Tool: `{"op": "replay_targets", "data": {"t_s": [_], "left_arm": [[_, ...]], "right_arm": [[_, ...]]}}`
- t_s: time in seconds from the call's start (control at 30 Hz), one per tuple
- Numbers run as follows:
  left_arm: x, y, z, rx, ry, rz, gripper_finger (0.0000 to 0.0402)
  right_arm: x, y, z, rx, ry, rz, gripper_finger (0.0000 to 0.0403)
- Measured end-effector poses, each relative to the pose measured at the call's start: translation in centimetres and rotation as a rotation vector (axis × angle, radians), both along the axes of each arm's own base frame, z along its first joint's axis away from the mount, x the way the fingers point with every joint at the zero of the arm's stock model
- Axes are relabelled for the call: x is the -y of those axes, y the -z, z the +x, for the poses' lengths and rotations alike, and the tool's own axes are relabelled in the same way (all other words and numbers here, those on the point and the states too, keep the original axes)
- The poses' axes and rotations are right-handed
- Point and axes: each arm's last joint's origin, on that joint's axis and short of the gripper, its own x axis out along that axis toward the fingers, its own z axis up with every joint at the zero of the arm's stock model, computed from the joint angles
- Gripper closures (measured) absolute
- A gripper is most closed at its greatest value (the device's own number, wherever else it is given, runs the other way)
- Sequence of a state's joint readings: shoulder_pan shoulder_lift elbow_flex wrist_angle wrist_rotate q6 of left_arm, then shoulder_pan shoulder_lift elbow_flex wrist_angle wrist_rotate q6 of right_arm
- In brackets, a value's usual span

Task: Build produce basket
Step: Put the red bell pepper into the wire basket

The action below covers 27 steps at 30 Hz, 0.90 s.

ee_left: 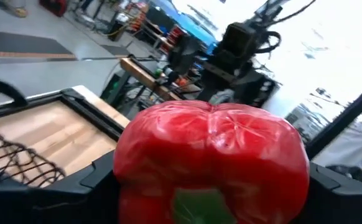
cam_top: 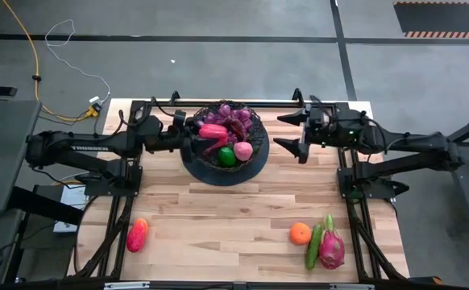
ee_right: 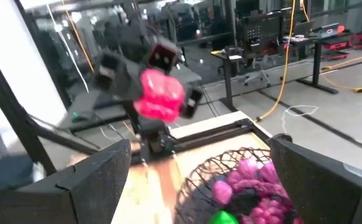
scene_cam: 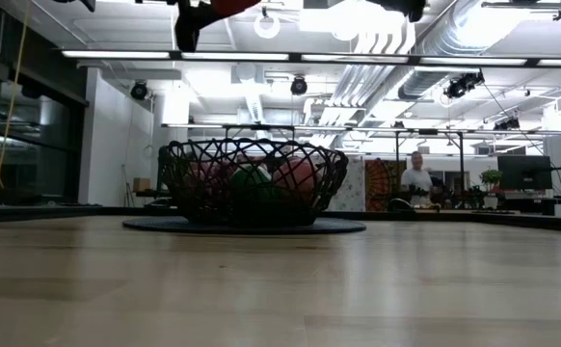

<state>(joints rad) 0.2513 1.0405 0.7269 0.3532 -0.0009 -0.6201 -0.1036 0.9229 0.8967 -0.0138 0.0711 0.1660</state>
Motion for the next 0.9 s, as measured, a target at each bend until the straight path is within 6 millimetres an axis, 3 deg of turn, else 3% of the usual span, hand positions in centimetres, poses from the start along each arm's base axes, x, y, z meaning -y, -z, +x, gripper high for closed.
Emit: {"op": "replay_targets", "data": {"t_s": [0.27,0.9], "left_arm": [[-0.4,0.0,-0.1,-0.010,-0.004,0.038,0.0119],[-0.4,-0.1,-0.1,-0.008,-0.003,0.076,0.0119]], "right_arm": [[0.2,1.3,1.6,-0.080,0.005,-0.070,0.0029],[0.4,0.9,1.5,-0.045,0.063,-0.053,0.0029]]}}
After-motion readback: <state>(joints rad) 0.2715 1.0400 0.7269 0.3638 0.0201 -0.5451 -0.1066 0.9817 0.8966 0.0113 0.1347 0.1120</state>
